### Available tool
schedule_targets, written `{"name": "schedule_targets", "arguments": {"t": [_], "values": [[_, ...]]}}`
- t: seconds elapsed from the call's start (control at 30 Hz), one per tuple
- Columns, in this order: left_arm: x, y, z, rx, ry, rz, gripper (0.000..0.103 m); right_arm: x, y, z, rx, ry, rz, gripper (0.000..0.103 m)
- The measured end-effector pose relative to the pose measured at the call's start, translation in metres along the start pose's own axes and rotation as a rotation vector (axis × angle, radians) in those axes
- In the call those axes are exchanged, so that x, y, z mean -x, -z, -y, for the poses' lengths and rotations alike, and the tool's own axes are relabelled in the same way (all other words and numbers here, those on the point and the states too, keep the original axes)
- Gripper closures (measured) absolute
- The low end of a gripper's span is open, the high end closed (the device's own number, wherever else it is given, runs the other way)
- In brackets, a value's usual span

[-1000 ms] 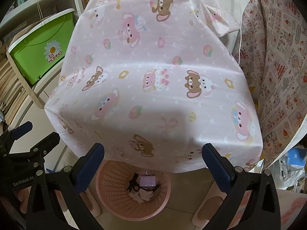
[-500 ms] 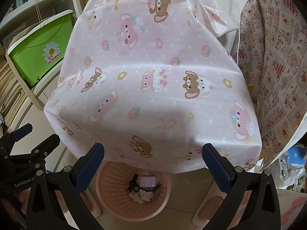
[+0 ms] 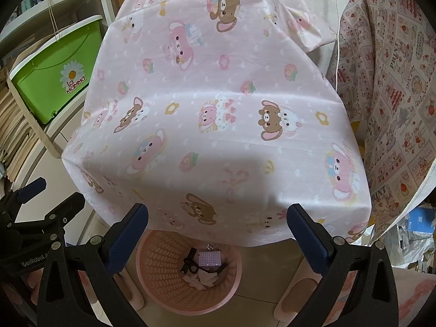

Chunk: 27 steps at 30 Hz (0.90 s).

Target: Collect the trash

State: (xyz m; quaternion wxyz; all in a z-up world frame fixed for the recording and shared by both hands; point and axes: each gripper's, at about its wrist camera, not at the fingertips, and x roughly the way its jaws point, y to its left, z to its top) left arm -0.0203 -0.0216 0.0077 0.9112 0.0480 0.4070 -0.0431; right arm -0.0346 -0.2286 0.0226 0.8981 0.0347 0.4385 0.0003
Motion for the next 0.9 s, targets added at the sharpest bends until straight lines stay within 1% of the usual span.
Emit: {"name": "schedule_targets", "arguments": {"t": [0.63, 0.9], "values": [[-0.0013, 0.0017, 0.0051, -0.028, 0.010, 0.000, 0.001, -0.0007, -0.0006, -0.0002, -0.006, -0.002, 0.000, 0.000], [-0.0052, 0.0016, 0.0039, -0.015, 0.001, -0.023, 0.001, -0.0042, -0.0016, -0.0003, 0.000, 0.001, -0.009, 0.000]]}}
